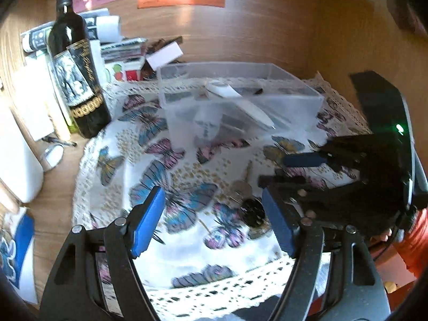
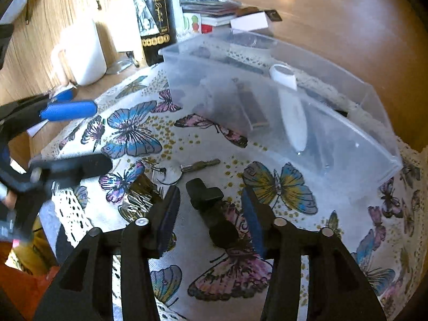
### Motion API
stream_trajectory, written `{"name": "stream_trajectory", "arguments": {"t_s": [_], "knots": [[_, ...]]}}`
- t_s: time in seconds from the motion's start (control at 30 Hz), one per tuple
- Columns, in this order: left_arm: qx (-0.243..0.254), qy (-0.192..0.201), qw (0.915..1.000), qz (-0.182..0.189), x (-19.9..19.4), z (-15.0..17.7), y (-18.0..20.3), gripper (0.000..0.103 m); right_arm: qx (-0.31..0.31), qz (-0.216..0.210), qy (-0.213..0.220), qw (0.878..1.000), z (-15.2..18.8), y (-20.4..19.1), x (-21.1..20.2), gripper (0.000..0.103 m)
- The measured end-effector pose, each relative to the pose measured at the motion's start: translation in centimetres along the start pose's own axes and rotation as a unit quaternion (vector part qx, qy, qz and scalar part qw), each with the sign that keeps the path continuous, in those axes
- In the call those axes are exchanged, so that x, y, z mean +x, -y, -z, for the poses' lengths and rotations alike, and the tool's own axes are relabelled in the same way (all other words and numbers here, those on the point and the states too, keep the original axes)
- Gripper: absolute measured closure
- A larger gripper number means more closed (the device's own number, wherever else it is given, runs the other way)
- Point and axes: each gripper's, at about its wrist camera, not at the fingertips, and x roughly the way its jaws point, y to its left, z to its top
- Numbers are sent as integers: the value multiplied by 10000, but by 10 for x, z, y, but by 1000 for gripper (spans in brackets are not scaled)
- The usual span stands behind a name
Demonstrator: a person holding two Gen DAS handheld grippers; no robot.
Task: Organize rigid objects
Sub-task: 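Grasp the round metal cap with the left tool while the right tool grasps the small black item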
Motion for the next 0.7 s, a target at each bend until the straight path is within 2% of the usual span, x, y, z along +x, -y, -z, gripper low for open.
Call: {"name": "stream_trajectory", "arguments": {"t_s": [0.07, 0.37, 0.43, 0.5, 0.53, 0.57, 0.6, 0.7], "knots": [[38, -65, 10000, 66, 4, 4, 5, 28, 8, -59, -94, 9999, 0, 0, 5, 79], [93, -464, 9982, 369, 29, 12, 27, 31, 237, 97, 296, 9992, 3, 8, -19, 80], [106, -544, 9976, 413, 37, 11, 32, 36, 322, 129, 376, 9987, 5, 12, -27, 80], [117, -599, 9972, 431, 41, 12, 36, 47, 394, 191, 447, 9980, 8, 16, -35, 80], [129, -600, 9973, 415, 44, 12, 37, 48, 419, 207, 468, 9978, 9, 18, -37, 80], [164, -544, 9979, 323, 44, 13, 40, 54, 446, 222, 489, 9976, 11, 20, -40, 80], [190, -504, 9982, 277, 43, 13, 41, 65, 477, 252, 514, 9972, 11, 22, -42, 80], [172, -433, 9984, 310, 42, 14, 40, 68, 524, 374, 591, 9962, 14, 26, -48, 80]]}}
